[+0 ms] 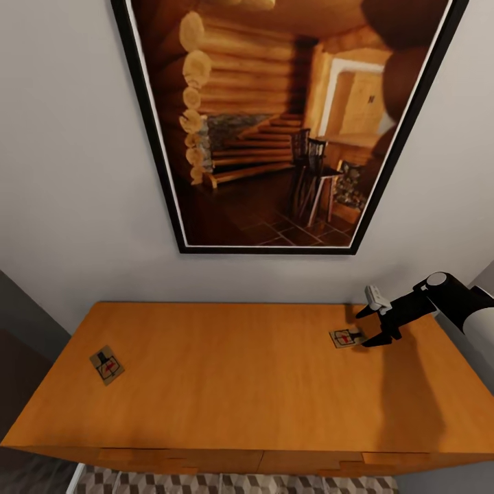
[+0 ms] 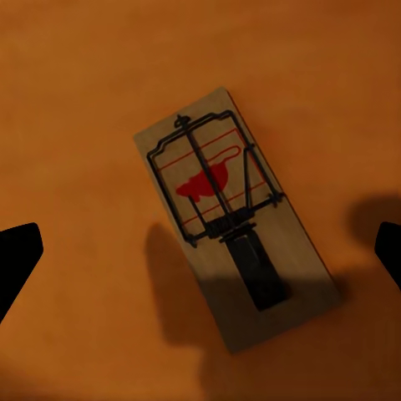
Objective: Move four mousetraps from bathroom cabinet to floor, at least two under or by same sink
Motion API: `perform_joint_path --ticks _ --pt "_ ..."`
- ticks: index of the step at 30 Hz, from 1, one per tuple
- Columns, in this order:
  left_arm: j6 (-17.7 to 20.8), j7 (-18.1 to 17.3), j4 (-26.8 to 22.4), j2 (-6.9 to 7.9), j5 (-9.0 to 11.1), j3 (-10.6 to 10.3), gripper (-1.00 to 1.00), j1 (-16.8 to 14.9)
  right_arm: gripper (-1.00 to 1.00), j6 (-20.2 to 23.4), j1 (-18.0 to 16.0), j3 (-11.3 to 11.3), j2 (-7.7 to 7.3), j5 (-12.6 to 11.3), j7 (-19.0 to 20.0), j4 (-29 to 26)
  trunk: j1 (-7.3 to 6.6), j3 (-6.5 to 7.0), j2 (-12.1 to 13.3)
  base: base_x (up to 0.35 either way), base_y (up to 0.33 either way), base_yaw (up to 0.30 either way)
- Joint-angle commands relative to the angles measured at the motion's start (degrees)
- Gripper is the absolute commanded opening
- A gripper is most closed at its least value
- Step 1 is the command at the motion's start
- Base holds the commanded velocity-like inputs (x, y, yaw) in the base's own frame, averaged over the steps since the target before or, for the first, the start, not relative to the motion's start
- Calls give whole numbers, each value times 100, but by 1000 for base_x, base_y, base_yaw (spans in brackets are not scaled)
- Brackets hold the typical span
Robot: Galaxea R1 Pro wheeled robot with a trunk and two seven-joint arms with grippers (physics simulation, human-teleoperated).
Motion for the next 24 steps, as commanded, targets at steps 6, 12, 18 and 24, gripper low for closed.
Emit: perform_joint_path --ticks 6,12,18,24 --pt "-30 24 19 -3 17 -49 100 -8 100 -61 -2 -22 -5 47 7 -7 3 -53 -11 0 0 0" --pt "-30 24 19 -3 19 -49 100 -11 100 -62 -2 -24 -9 47 1 -7 3 -75 -11 0 0 0" --pt "-30 24 19 -3 18 -49 100 -12 100 -61 -2 -25 -7 54 -74 -7 3 -79 -11 0 0 0" --pt "-30 24 19 -3 19 -49 100 -9 100 -61 -2 -21 2 55 -234 -18 3 -80 -11 0 0 0"
